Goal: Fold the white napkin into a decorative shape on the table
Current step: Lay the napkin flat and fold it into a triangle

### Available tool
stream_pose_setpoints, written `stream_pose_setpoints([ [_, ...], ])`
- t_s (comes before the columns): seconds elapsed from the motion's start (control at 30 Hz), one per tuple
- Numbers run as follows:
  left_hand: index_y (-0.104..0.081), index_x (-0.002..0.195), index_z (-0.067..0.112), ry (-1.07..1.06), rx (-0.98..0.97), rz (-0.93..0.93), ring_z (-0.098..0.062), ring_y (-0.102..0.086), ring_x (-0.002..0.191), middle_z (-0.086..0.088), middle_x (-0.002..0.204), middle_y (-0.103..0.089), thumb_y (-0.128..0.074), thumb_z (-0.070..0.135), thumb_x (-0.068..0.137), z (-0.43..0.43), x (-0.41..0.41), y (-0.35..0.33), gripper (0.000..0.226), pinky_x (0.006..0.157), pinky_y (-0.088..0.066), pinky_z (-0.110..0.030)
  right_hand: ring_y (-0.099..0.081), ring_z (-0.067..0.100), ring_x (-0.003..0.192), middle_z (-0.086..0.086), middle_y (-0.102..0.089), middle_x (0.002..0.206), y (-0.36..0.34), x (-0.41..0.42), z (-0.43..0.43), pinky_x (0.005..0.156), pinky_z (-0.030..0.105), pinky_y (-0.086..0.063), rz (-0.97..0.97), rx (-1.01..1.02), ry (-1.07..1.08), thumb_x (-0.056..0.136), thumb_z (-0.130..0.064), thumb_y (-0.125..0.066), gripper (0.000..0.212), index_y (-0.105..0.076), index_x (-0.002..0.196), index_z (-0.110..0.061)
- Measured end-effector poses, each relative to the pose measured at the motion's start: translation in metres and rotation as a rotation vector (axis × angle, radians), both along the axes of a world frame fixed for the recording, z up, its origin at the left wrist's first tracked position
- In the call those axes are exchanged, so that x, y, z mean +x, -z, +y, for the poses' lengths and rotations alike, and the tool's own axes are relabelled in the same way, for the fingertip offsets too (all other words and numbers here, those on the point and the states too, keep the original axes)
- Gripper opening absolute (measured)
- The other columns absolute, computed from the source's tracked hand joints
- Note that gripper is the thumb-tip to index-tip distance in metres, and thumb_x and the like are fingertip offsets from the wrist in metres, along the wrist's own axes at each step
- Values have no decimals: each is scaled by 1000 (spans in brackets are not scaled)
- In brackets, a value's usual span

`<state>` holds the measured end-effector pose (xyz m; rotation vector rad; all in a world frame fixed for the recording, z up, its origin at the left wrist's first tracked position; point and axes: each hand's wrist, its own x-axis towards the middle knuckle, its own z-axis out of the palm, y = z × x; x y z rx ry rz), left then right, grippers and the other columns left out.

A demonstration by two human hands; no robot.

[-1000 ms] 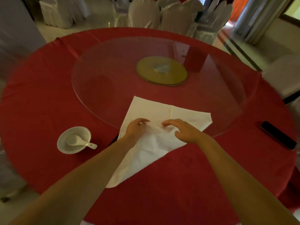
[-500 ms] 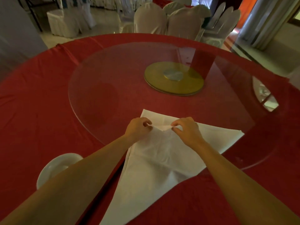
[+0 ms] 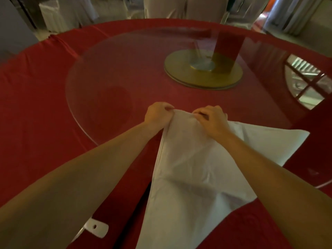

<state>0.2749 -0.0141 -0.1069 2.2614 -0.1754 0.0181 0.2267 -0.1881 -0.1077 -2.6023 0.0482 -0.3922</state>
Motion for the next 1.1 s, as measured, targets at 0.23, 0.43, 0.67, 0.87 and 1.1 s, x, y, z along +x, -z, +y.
stream_pose_setpoints([
  [0.23,-71,92,15,63,79,-46,-11,-60,85,-2,98,-72,-59,21,83,5,3,-7,16,69,-45,-20,-45,25,108,-4,-62,97,-1,12,8,82,35,-23,26,-21,5,91,-33,-54,19,-70,98,-27],
  [0.43,-67,91,14,-32,194,-97,-21,-62,88,-4,97,-69,-56,19,85,3,-4,-4,14,71,-49,-34,-44,27,112,5,-59,116,6,-7,7,93,40,-32,-55,-161,52,92,-24,-53,25,-60,115,-18],
  [0.67,-53,102,10,-56,427,-375,-28,-51,98,-11,103,-60,-47,6,88,-7,-19,6,16,79,-41,-36,-12,12,144,-2,-20,156,15,-75,-43,117,34,-3,225,-339,-261,99,-36,-25,50,-21,147,-20],
  [0.87,-45,111,11,-34,667,-476,-31,-45,101,-14,109,-51,-49,6,87,-7,-23,12,25,87,-40,-40,-4,17,146,2,-6,159,17,-84,-141,117,40,-5,373,-361,80,99,-37,-23,54,-11,148,-18],
  [1.1,-55,108,7,107,736,-510,-32,-46,105,-14,112,-53,-43,1,84,-22,-39,-6,27,92,-39,-43,-1,23,146,10,-3,159,2,-92,-126,117,44,-1,331,-300,216,100,-34,-21,55,-8,148,-9],
])
